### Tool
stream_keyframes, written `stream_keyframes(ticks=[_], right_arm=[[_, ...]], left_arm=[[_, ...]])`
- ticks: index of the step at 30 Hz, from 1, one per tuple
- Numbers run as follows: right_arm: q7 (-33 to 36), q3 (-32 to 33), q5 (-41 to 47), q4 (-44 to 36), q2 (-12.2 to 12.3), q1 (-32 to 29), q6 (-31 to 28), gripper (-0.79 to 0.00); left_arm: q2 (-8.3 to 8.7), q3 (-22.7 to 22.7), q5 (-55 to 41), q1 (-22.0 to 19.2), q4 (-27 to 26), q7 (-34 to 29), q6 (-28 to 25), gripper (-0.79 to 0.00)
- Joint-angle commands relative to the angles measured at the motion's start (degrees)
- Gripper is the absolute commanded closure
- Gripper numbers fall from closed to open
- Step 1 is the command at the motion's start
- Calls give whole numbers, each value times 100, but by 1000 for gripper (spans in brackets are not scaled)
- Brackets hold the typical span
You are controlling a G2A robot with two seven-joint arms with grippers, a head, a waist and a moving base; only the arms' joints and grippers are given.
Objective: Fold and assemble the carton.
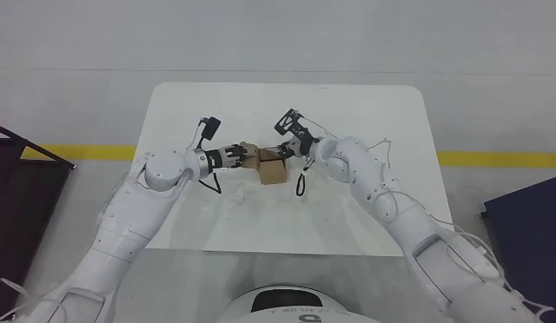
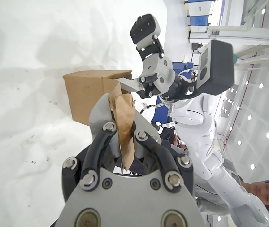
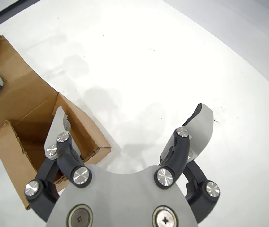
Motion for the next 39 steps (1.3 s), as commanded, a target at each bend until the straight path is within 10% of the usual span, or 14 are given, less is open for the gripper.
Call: stream_keyframes(ticks=[1, 3, 4, 26, 31, 39], right_arm=[[-66, 1, 7, 3, -14, 5, 11, -785], [-183, 39, 22, -9, -15, 7, -18, -785], [-212, 53, 30, -16, -12, 1, -34, -785], [-1580, 1460, -405, -1295, 577, -1321, -3, -785], [-1673, 1623, -1072, -1775, 700, -1771, 402, -785], [-1579, 1685, -1040, -1964, 723, -1948, 460, -785]], left_arm=[[-1, -4, -1, 5, 2, 11, -3, 0], [2, -12, 22, 14, -11, 27, -22, -289], [3, -14, 33, 18, -17, 31, -29, -785], [368, -857, 3018, 650, -1292, 370, -1605, -785], [465, -981, 4783, 878, -1353, 725, -1432, -785], [357, -603, 4560, 744, -985, 1002, -1383, -785]])
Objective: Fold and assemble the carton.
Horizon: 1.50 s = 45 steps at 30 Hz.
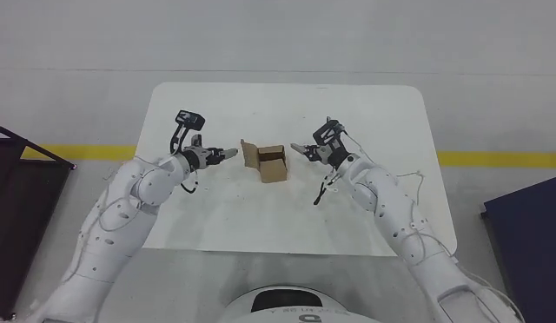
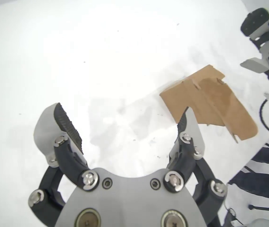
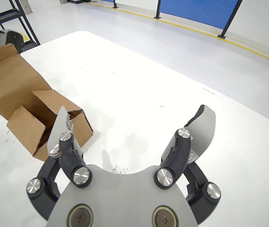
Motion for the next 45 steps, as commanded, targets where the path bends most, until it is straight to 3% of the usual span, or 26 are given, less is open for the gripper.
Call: stream_keyframes(ticks=[1, 9, 16, 23, 34, 45], right_arm=[[-2, -1, -7, 2, 0, 1, 5, -785], [113, -31, -50, -19, -15, -3, 181, -785], [487, -246, -313, 157, -124, 186, 1074, -785], [995, -690, -580, 542, -291, 543, 1393, -785], [897, -1207, -606, 963, -558, 911, 1453, -785], [584, -1350, -791, 1114, -650, 994, 1345, -785]], left_arm=[[-30, 98, -135, -89, 88, -3, -41, -785], [-109, 378, -484, -421, 286, -139, -485, -785], [-167, 579, -485, -630, 439, -186, -497, -785], [-202, 665, -554, -739, 561, -215, -530, -785], [-247, 773, -686, -802, 651, -251, -556, -785], [-331, 972, -875, -973, 1078, -292, -463, -785]])
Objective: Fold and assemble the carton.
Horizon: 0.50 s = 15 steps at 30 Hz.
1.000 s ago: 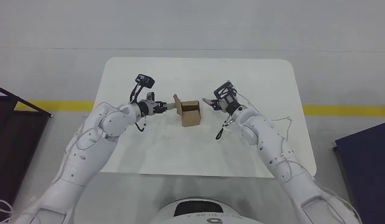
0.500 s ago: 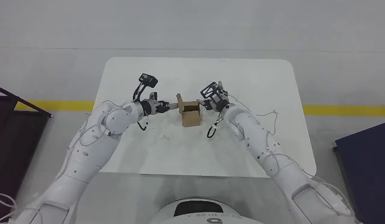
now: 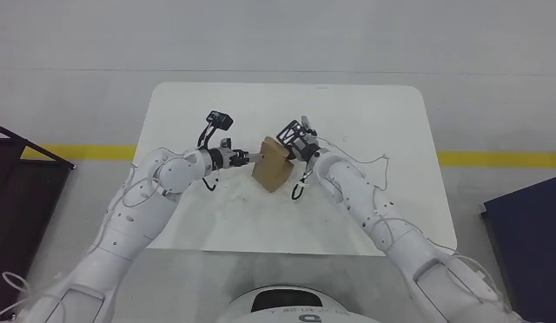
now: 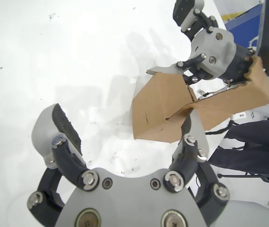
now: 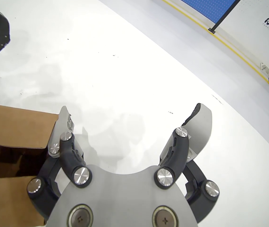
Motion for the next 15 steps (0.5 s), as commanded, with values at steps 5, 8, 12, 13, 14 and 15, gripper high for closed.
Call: stream_keyframes(ticks=[5, 8, 12, 13, 14, 15], right_arm=[[-124, 59, -109, -71, 12, -60, -10, -785], [-149, 89, -178, -149, 31, -93, -133, -785], [-179, 118, -246, -253, 48, -145, -285, -785], [-178, 127, -258, -266, 50, -152, -301, -785], [-178, 131, -264, -278, 51, -159, -311, -785], [-174, 140, -272, -291, 52, -170, -315, -785]], left_arm=[[2, -97, -115, -11, 225, 38, 12, -785], [17, -131, -116, 56, 286, -19, -50, -785], [19, -157, -162, 79, 292, -41, -63, -785], [19, -156, -164, 77, 295, -54, -63, -785], [18, -154, -164, 75, 301, -62, -62, -785], [16, -150, -162, 69, 315, -79, -56, -785]])
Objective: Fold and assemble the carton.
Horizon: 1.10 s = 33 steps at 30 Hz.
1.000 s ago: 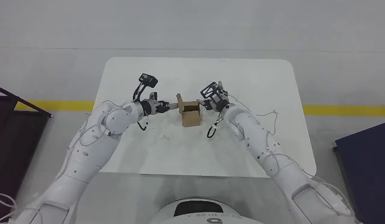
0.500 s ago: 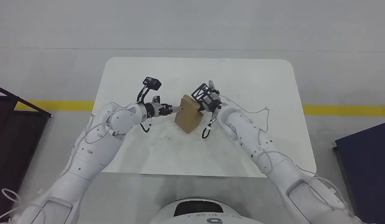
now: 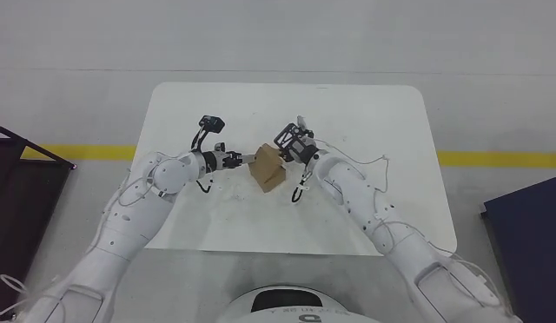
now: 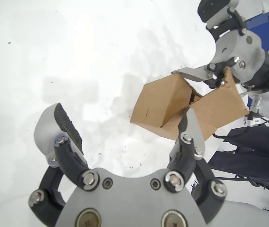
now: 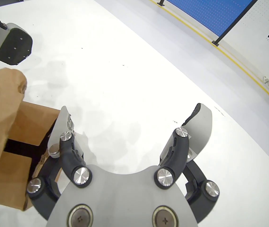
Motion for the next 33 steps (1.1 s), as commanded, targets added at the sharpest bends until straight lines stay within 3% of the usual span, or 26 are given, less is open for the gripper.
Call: stream_keyframes(ticks=[1, 11, 17, 24, 33], right_arm=[[-1, 28, -7, -24, 5, -24, 0, -785], [-207, 563, 57, -404, 159, -366, 75, -785], [-369, 877, -44, -893, 309, -702, -420, -785], [-199, 907, -445, -1123, 401, -821, -881, -785], [64, 859, -557, -1136, 405, -791, -921, -785]], left_arm=[[-4, 15, 9, -15, 36, -42, 19, -785], [-19, 99, 163, -77, 77, -114, -35, -785], [-35, 149, 195, -123, 107, -160, -19, -785], [-52, 174, 187, -169, 153, -149, -11, -785], [-71, 328, 647, -266, 90, -149, -27, -785]])
